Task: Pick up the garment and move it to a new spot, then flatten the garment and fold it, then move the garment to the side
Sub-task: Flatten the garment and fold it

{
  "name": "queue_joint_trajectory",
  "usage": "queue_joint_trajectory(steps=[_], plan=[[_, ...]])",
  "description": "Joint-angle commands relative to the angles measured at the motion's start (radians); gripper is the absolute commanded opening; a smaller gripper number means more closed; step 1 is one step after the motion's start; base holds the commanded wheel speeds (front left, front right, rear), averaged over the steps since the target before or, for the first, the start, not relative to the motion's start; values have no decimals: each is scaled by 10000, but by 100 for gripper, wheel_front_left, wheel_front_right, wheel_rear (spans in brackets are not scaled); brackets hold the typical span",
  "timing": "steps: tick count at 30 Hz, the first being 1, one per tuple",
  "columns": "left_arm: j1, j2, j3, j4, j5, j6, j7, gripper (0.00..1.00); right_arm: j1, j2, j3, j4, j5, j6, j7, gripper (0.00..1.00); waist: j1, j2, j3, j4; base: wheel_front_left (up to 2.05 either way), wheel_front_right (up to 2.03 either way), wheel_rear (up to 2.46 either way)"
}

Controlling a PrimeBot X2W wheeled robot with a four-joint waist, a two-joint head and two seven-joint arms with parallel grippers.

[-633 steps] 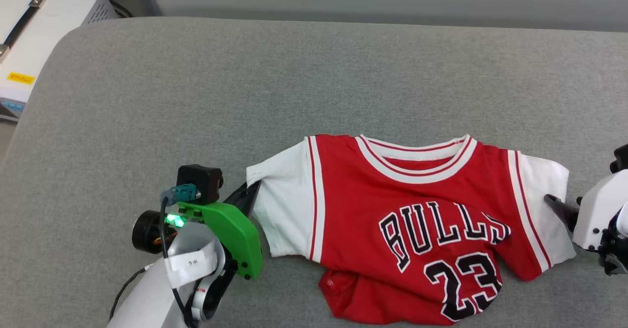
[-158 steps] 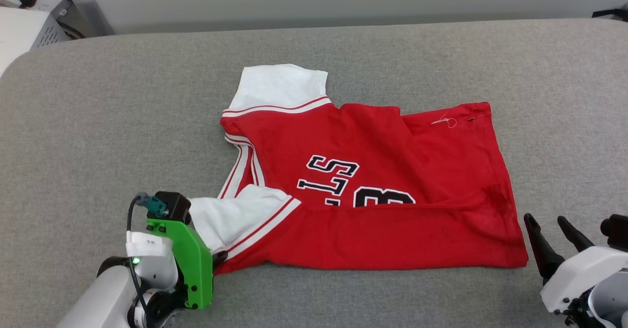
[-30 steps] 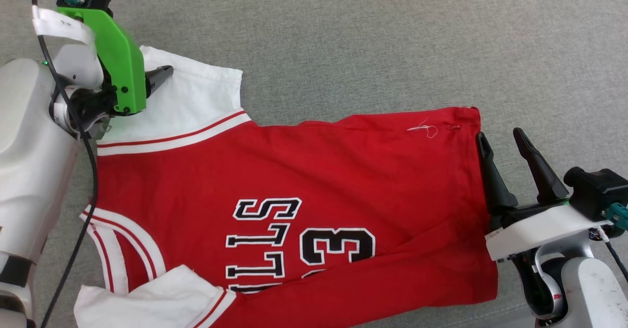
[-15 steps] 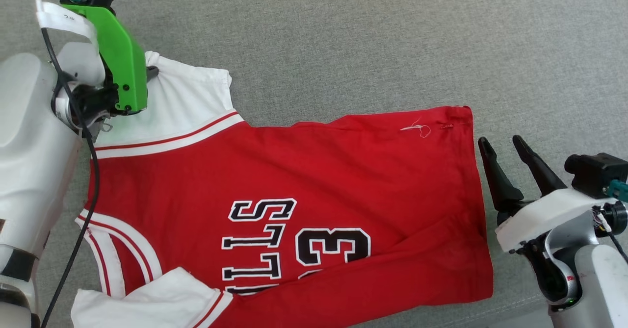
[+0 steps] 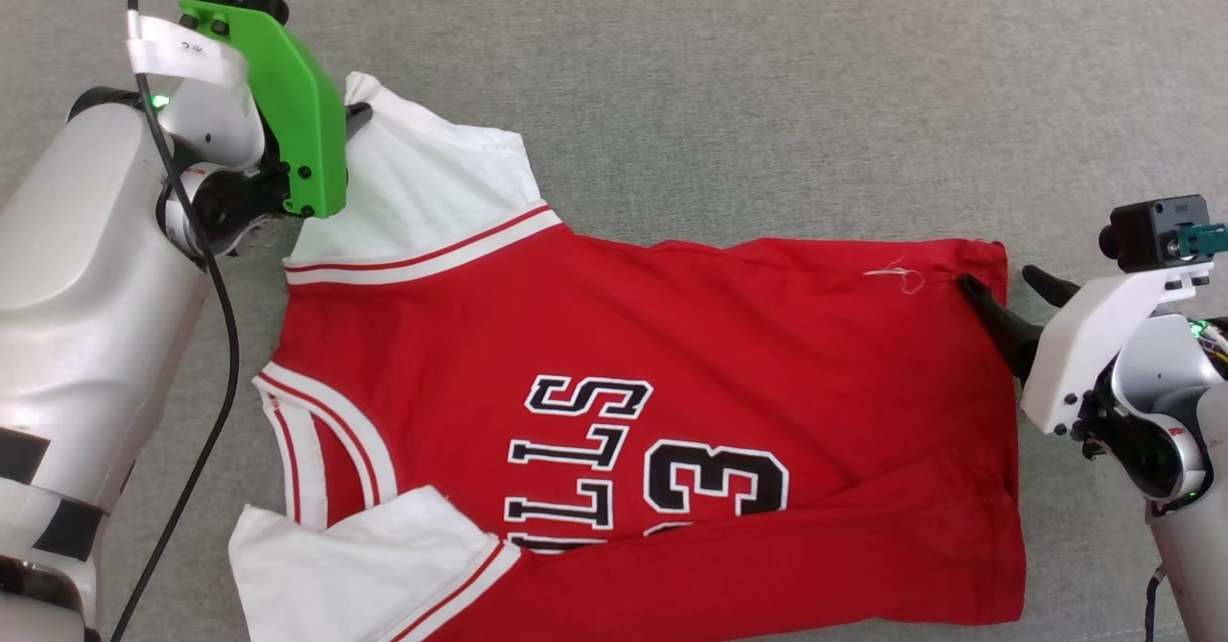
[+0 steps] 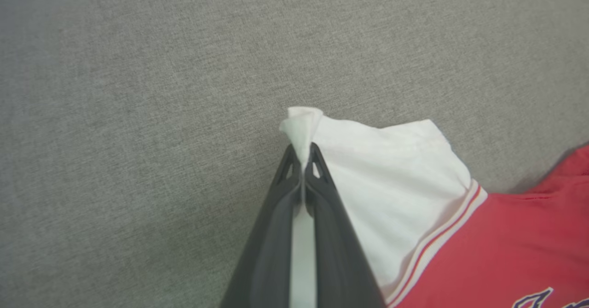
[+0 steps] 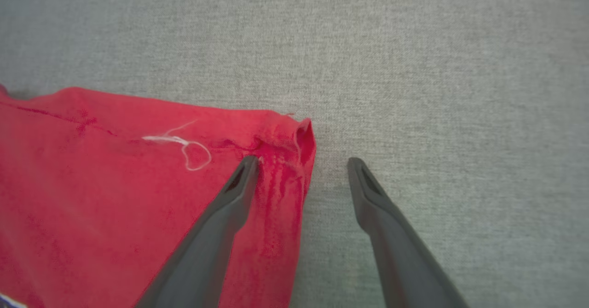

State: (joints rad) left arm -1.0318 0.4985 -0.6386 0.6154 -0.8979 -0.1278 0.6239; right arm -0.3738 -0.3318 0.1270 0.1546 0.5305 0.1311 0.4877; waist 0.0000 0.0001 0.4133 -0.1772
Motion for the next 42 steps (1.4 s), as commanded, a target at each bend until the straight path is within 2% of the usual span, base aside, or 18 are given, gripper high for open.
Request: queue_joint_trajectory(steps=[1,9,10,11,12,13,19,27,31,36,42], plan=[[214,13,12,-177,46,-28,-144,0,-221,-124,62,185,-4,-4,333,100,0,-1,-74,489,0,0,0],[805,65,46,-1217,-22,20,-651,0,-654,-548,595,1334,241,-4,1974,100,0,-1,-23,1161,0,0,0],[885,68,51,-1313,-29,33,-715,0,-636,-581,687,1429,292,-4,2175,95,0,-1,-35,1215,0,0,0],[972,88,57,-1436,-9,53,-820,0,-613,-627,800,1529,352,-4,2402,42,0,-1,-48,1276,0,0,0],[1046,101,57,-1520,-2,69,-883,0,-594,-653,883,1570,416,-4,2547,9,0,-1,-69,1320,0,0,0],[1136,112,63,-1622,-1,89,-961,0,-581,-683,917,1584,489,-4,2627,0,0,-1,-101,1380,0,0,0],[1656,201,122,-2052,-49,180,-1361,0,-767,-928,766,1428,585,-4,2676,0,0,-1,-477,1546,0,0,0],[2712,494,354,-2912,-103,449,-2200,0,-264,-1016,-139,418,261,-4,2300,0,0,-1,-1390,1741,0,0,0],[3799,750,478,-3701,-177,807,-2671,0,657,-824,-592,-167,-20,-4,2254,0,0,-1,-2011,1794,0,0,0],[5674,1160,624,-4901,-391,1485,-3163,0,1948,-334,-968,-680,-346,-4,2220,0,0,-1,-2649,1819,0,0,0],[7822,1321,582,-5885,-726,2223,-3593,0,3070,213,-1270,-811,-618,-4,1913,0,0,-1,-3098,1866,0,0,0]])
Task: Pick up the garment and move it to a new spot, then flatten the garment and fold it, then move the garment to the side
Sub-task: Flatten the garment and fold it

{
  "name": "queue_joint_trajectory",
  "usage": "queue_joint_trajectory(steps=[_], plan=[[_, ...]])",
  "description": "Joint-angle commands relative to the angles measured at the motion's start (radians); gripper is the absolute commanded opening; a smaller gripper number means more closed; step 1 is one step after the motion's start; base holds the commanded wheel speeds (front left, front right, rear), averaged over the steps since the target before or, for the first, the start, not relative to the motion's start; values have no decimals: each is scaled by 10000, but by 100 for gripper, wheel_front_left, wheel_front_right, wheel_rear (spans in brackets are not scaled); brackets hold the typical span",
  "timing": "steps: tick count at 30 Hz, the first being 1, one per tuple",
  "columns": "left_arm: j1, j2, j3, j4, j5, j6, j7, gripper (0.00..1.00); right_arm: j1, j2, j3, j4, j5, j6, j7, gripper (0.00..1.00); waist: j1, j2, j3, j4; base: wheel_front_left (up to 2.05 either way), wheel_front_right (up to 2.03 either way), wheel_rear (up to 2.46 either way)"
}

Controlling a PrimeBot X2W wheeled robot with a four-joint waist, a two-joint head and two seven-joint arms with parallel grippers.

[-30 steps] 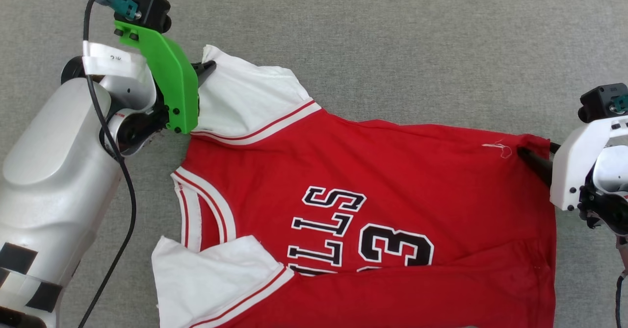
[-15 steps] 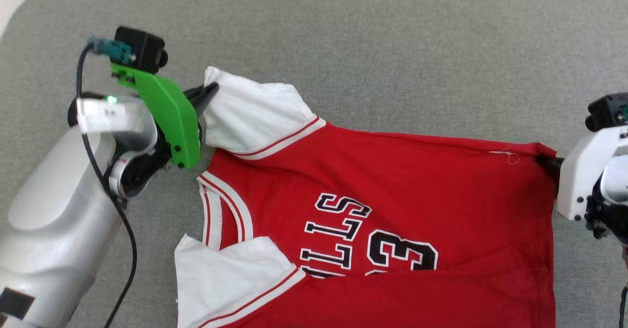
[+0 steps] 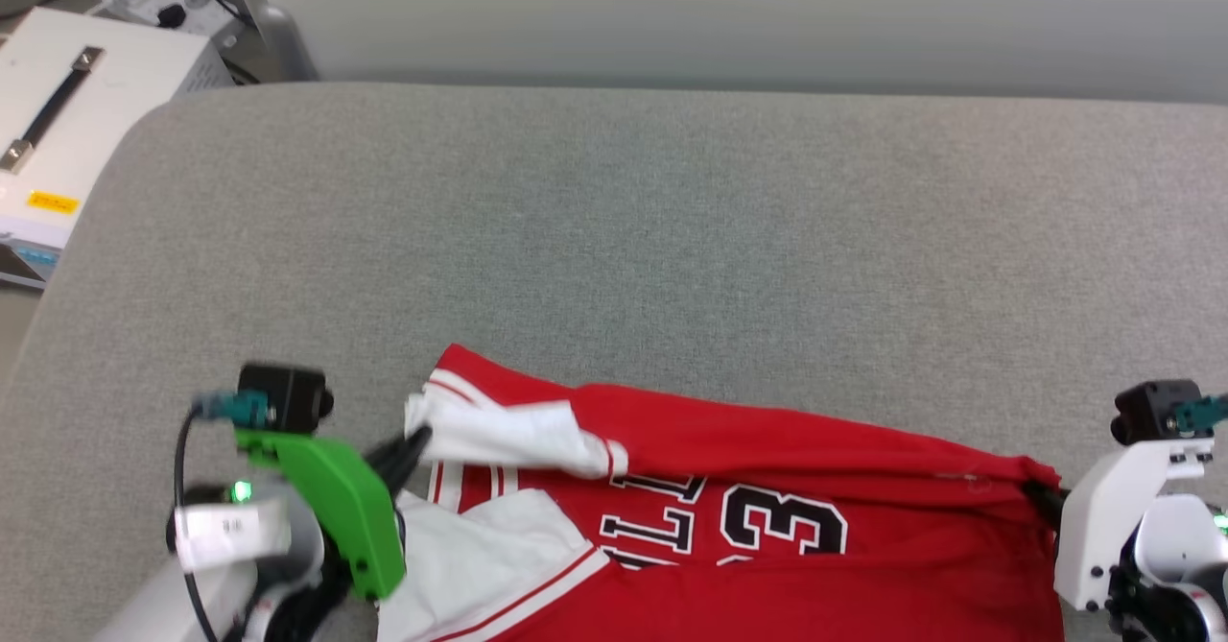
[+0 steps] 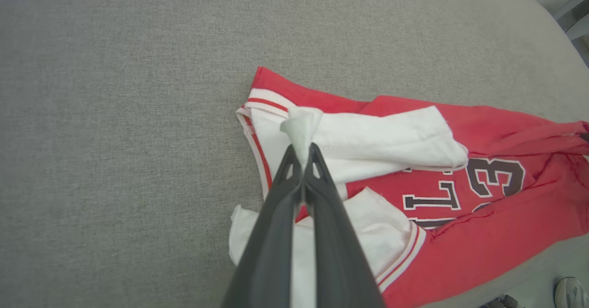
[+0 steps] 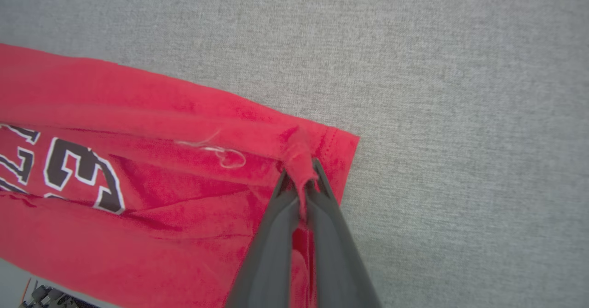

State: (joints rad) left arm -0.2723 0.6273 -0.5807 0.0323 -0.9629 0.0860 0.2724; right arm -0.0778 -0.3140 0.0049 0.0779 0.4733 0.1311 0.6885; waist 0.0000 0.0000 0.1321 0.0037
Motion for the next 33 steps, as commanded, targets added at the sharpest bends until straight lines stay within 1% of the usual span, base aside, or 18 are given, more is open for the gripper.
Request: queue_joint_trajectory(steps=[1,3,9,13,14,15,16,17,21,24,28,33], plan=[[525,5,-2,-121,-173,174,-135,0,236,94,-110,-52,-80,-4,-205,0,0,0,-329,63,0,0,0],[1117,-30,-61,-192,-306,339,-238,0,533,208,-221,-7,-154,-4,-362,0,0,0,-396,56,0,0,0],[2354,-344,-186,73,-662,545,-667,0,1312,552,-543,43,-274,-4,-789,0,0,0,-558,-56,0,0,0],[2634,-611,-324,647,-648,451,-984,0,1704,796,-596,109,-330,-4,-1019,0,0,0,-556,-122,0,0,0],[2629,-675,-354,796,-612,418,-1065,0,1781,884,-612,160,-304,-4,-1049,10,0,0,-549,-123,0,0,0],[2502,-1031,-383,1345,-507,305,-1481,49,1979,1116,-580,298,-263,-4,-1324,100,0,0,-547,-103,0,0,0],[2456,-1134,-408,1504,-480,258,-1575,100,2029,1168,-571,324,-248,-4,-1438,100,0,0,-559,-95,0,0,0],[2388,-1247,-440,1662,-431,158,-1718,100,2095,1216,-559,321,-238,-4,-1603,100,0,0,-572,-86,0,0,0],[2166,-1535,-403,2018,-162,-21,-2440,100,2311,1287,-616,130,-340,-4,-2363,100,0,0,-692,-58,0,0,0],[2029,-1725,-372,2102,-20,-49,-2842,100,2661,1349,-681,-183,-398,-4,-2681,100,0,0,-849,33,0,0,0],[1825,-1740,-371,1984,502,147,-3441,100,3075,1414,-734,-893,-485,-4,-2751,100,0,0,-1036,-8,0,0,0],[1702,-1778,-135,1581,1064,584,-4441,100,3428,1459,-973,-1789,-546,-4,-2388,100,0,0,-1298,-36,0,0,0]])
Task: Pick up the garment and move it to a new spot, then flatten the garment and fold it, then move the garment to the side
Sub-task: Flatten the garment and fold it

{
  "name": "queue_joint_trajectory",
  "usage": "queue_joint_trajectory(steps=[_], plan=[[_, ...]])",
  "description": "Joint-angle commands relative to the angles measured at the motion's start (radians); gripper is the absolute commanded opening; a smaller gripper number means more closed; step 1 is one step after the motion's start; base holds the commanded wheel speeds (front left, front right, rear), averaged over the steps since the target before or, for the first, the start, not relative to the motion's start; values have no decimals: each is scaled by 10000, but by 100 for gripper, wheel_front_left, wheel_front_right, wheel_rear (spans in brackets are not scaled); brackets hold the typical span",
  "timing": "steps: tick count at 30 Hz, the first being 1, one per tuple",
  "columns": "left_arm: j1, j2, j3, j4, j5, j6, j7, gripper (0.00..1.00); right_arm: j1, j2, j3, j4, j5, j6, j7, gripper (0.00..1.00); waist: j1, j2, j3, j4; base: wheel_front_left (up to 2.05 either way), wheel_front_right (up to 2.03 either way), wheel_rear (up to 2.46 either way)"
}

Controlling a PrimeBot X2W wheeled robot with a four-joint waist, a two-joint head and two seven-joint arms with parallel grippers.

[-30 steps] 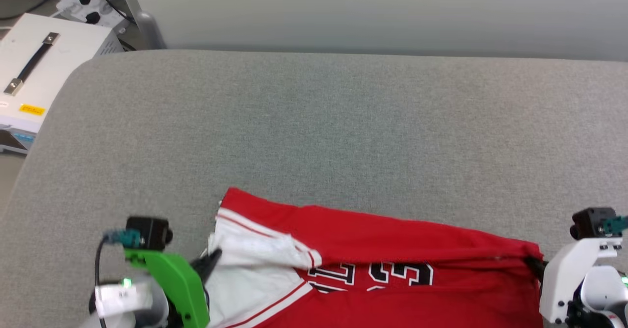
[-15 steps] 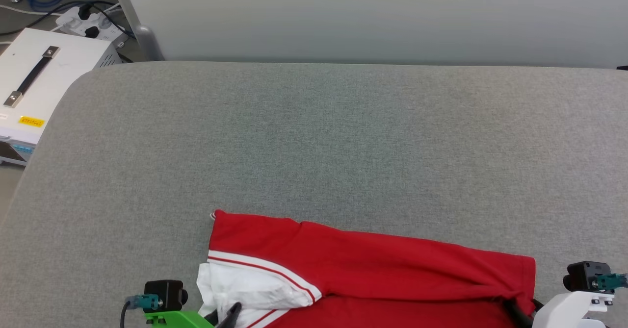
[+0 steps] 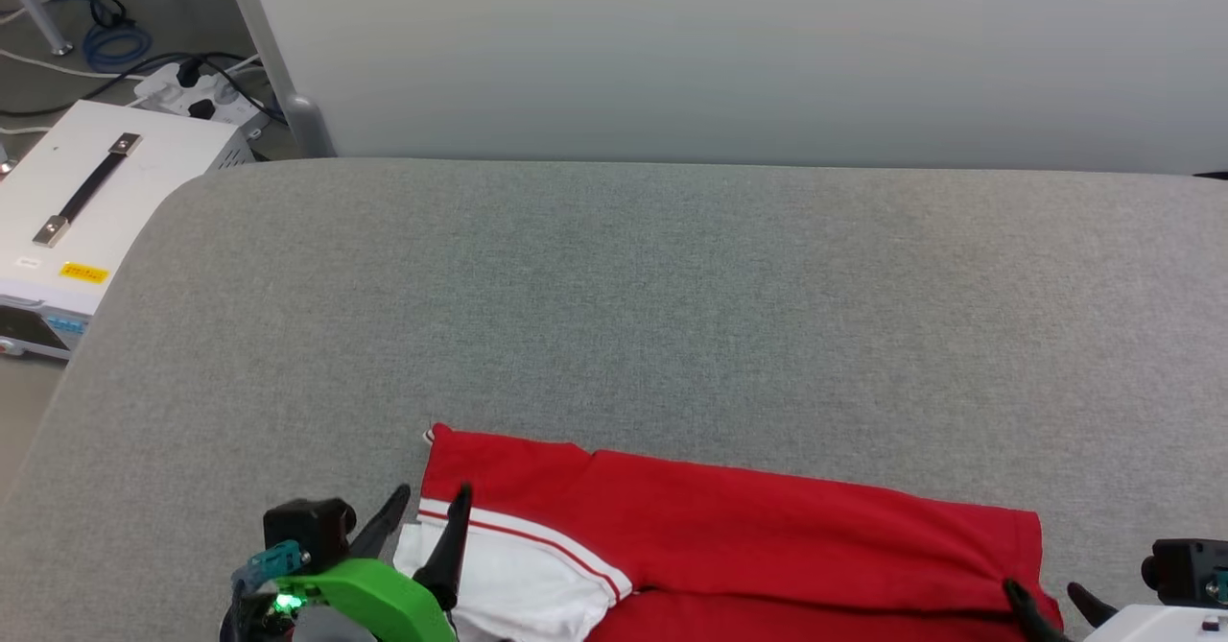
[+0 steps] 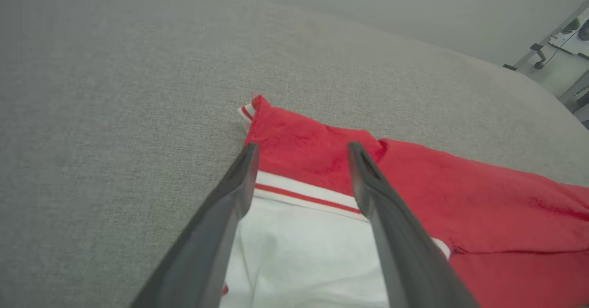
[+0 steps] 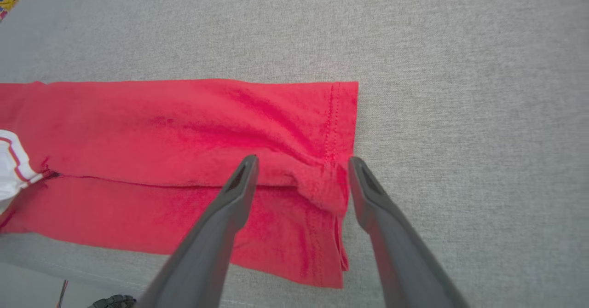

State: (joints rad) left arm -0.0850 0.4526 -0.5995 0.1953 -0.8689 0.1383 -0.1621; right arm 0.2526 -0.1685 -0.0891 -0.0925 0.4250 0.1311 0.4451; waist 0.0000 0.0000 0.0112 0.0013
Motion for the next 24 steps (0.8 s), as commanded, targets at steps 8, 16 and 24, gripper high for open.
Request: queue_joint_trajectory(steps=[8,16,24], plan=[[-228,-70,550,-834,1127,759,-883,100,114,56,-791,-880,-224,-4,1354,100,0,0,-123,39,0,0,0],[-144,-346,1285,-1857,2334,1221,-991,100,-577,-379,-923,54,171,-4,2229,100,0,0,406,462,0,0,0],[-187,-524,1463,-2336,3057,1106,-994,100,-1069,-420,-484,1361,656,-4,2391,100,0,0,949,859,0,0,0]])
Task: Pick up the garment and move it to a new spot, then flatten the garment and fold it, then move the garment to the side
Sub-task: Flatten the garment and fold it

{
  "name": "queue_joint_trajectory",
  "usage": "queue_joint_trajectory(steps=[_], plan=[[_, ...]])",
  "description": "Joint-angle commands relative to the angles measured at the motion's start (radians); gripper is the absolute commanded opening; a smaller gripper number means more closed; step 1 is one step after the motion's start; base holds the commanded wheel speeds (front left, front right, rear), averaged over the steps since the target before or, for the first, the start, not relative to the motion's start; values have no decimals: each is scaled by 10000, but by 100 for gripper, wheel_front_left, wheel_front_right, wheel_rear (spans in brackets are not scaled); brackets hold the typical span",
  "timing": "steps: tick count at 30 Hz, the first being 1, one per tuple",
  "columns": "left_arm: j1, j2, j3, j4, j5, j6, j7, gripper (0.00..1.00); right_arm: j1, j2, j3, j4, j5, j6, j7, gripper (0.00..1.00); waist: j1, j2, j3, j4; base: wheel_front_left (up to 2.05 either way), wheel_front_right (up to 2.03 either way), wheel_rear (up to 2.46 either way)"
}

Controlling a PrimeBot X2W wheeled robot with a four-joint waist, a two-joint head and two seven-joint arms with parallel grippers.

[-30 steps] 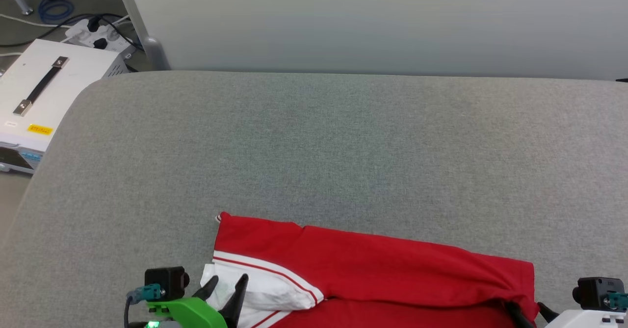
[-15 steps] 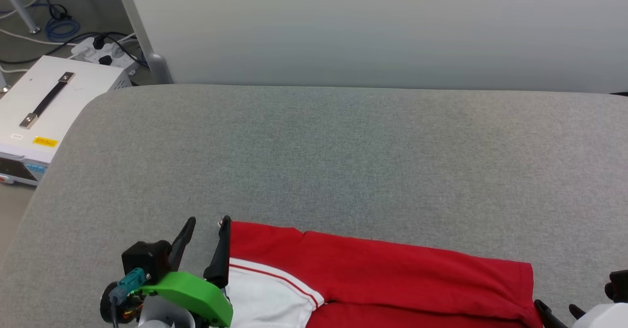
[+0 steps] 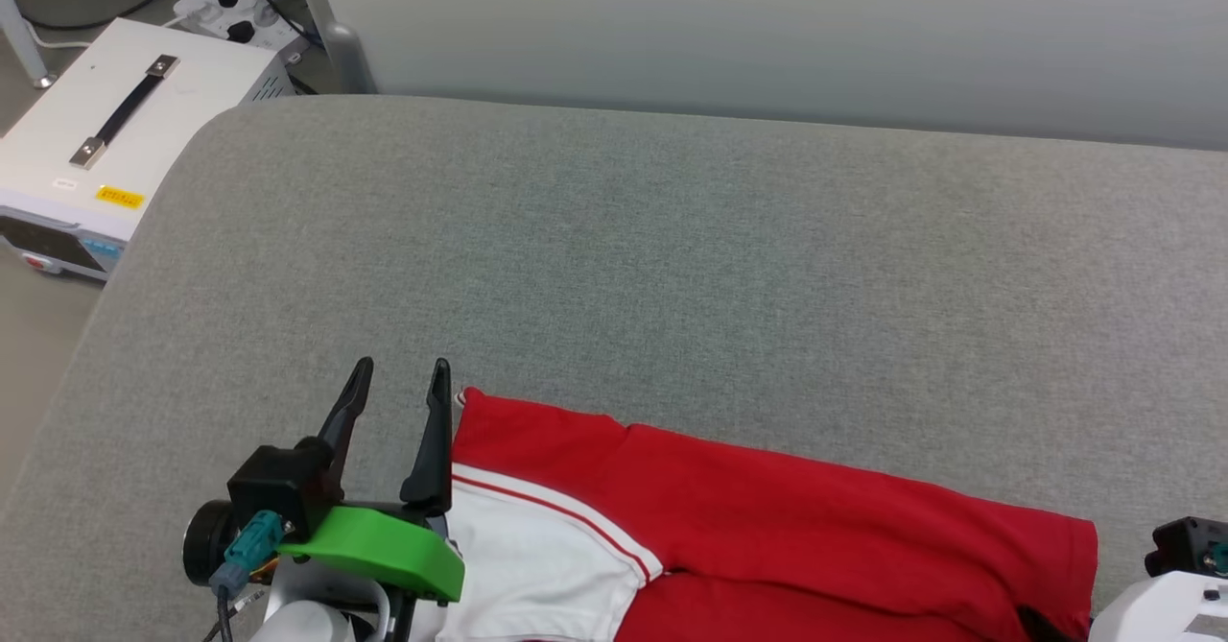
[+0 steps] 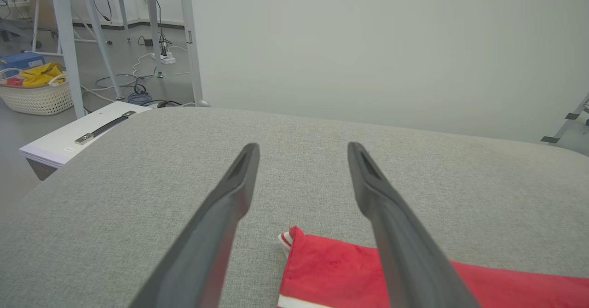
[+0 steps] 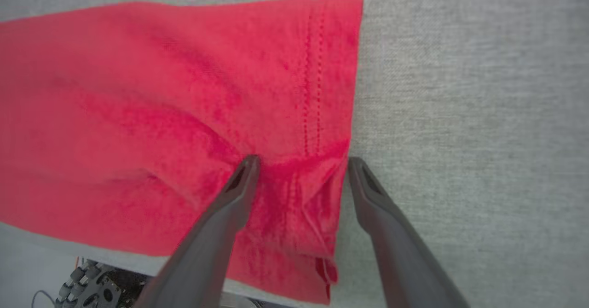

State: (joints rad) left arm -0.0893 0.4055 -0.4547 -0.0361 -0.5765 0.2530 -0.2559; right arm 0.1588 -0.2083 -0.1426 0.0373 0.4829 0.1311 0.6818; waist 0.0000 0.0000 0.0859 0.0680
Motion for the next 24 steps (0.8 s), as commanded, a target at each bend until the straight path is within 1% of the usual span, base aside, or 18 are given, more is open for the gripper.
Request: queue_joint_trajectory(steps=[1,5,6,7,8,12,17,19,24], plan=[[-149,-89,27,-25,184,-51,-57,100,-164,-18,151,248,140,-4,58,100,0,0,271,233,0,0,0],[-151,-241,111,31,281,-91,-57,100,-246,53,555,859,450,-4,193,100,0,0,388,312,0,0,0],[-148,-269,135,38,299,-103,-57,100,-263,82,605,974,508,-4,241,90,0,0,399,315,0,0,0],[-135,-300,158,53,318,-116,-58,100,-285,89,689,1096,565,-4,316,26,0,0,409,317,0,0,0],[-123,-315,164,79,330,-124,-58,100,-314,86,746,1156,614,-4,332,0,0,0,411,318,0,0,0],[-52,-319,192,157,419,-137,-58,100,-500,-20,937,1224,712,-4,209,0,0,0,339,247,0,0,0],[158,-255,191,286,375,-50,35,100,-741,-296,937,915,667,-4,-122,0,0,0,82,67,0,0,0],[223,-213,234,259,361,35,66,100,-832,-499,849,631,627,-4,-216,0,0,0,-56,-39,0,0,0],[361,-149,242,167,365,163,133,100,-786,-707,338,182,449,-4,-18,0,0,0,-282,-264,0,0,0]])
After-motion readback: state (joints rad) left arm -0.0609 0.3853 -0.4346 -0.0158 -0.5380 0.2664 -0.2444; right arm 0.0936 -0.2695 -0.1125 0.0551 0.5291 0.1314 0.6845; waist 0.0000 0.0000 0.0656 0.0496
